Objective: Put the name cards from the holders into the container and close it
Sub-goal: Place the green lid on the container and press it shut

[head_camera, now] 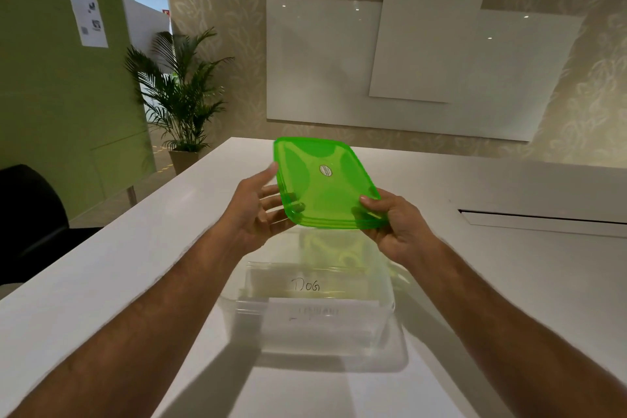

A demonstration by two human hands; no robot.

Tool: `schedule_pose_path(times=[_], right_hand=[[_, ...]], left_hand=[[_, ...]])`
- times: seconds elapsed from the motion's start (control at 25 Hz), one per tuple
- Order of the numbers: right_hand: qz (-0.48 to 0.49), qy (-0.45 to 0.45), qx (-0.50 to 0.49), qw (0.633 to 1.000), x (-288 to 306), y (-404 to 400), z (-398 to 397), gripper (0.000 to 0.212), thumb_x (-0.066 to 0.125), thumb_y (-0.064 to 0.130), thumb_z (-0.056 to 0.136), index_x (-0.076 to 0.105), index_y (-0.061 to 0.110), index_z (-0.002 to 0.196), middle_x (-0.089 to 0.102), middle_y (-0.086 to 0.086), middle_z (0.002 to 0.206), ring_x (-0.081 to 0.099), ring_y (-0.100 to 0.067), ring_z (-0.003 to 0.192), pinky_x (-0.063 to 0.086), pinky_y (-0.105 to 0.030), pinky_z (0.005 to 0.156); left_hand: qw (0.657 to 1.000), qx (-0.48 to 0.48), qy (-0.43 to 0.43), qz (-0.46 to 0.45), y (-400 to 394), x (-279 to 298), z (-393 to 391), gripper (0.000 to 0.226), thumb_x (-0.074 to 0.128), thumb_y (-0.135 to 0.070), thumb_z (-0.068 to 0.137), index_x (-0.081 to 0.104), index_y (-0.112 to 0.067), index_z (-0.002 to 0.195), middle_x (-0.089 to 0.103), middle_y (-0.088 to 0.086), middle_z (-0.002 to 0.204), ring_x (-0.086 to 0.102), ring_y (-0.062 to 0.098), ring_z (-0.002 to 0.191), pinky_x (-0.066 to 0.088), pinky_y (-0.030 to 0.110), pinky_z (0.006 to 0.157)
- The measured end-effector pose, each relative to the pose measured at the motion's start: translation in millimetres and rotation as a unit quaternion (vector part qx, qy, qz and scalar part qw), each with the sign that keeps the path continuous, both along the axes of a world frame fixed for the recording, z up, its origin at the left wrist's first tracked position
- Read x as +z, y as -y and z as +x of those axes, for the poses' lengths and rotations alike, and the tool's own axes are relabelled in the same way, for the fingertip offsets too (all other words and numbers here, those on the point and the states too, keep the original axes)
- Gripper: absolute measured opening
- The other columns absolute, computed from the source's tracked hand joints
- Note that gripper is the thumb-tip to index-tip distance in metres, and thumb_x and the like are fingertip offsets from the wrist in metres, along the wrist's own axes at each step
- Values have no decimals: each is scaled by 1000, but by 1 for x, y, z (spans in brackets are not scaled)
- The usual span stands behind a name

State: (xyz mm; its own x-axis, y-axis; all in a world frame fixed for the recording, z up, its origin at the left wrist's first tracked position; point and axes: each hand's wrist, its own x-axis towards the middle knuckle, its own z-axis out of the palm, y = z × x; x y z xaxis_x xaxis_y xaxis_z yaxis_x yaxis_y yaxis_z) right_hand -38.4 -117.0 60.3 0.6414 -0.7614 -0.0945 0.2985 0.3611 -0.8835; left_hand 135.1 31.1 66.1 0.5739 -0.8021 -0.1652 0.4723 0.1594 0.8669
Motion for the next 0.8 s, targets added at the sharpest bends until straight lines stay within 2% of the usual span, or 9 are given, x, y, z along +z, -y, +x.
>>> schedule_pose_path(times=[0.08,0.2,0.32,0.36,0.44,0.48,0.6,0.68,0.8], right_hand=[[1,-3,1,1000,3,9,-8,25,58,-5,85,68,5,106,70,-10,87,63,-20,67,58,-27,62],[-5,-39,-6,999,8,19,-16,28,62,0,83,68,2,111,68,-7,78,60,-17,62,55,-25,63],[7,-69,2,998,10,30,-21,38,66,4,83,64,-1,120,65,-16,100,59,-27,87,50,-42,100],[11,-79,14,997,11,30,-23,36,66,6,83,65,0,118,64,-17,104,59,-30,93,46,-48,104],[9,-100,36,994,11,28,-23,27,69,11,83,68,1,108,68,-17,96,65,-31,85,54,-50,92],[5,-109,38,993,10,26,-22,24,72,13,81,69,1,102,70,-16,90,68,-31,78,58,-46,80],[2,-116,10,993,3,20,-14,18,78,11,76,71,-1,88,72,-15,73,70,-28,58,59,-38,54],[-10,-119,-26,993,-2,18,-9,12,77,6,73,72,-2,81,70,-16,71,67,-29,56,58,-38,55],[-45,-109,-80,990,-8,18,-2,9,72,-4,65,73,2,72,68,-18,76,64,-32,66,59,-44,71]], left_hand=[[1000,23,4,15,-4,0,12,75,65,-72,73,67,-5,107,78,9,87,75,26,74,60,36,62],[998,53,11,23,-9,0,32,86,56,-85,66,71,-6,98,76,7,82,71,23,72,58,32,63],[997,61,35,44,-14,-1,48,86,58,-82,68,75,-3,96,70,7,75,63,22,67,52,31,64],[995,60,59,59,-16,-2,51,80,61,-78,69,75,-4,96,66,5,70,59,20,61,49,28,59],[985,46,137,93,-17,-5,53,60,70,-66,72,77,-8,91,55,1,62,48,15,49,41,23,49],[978,43,175,106,-17,-8,52,51,76,-59,70,77,-10,86,54,2,63,47,16,51,41,24,51],[957,73,253,118,-17,-18,49,38,84,-44,69,79,-9,84,67,14,94,59,31,80,45,39,69],[944,106,289,120,-18,-22,47,32,82,-40,75,79,-10,84,68,13,95,58,30,76,42,37,64],[925,144,327,126,-22,-27,50,31,80,-42,77,79,-12,80,50,4,63,41,20,51,35,28,50]])
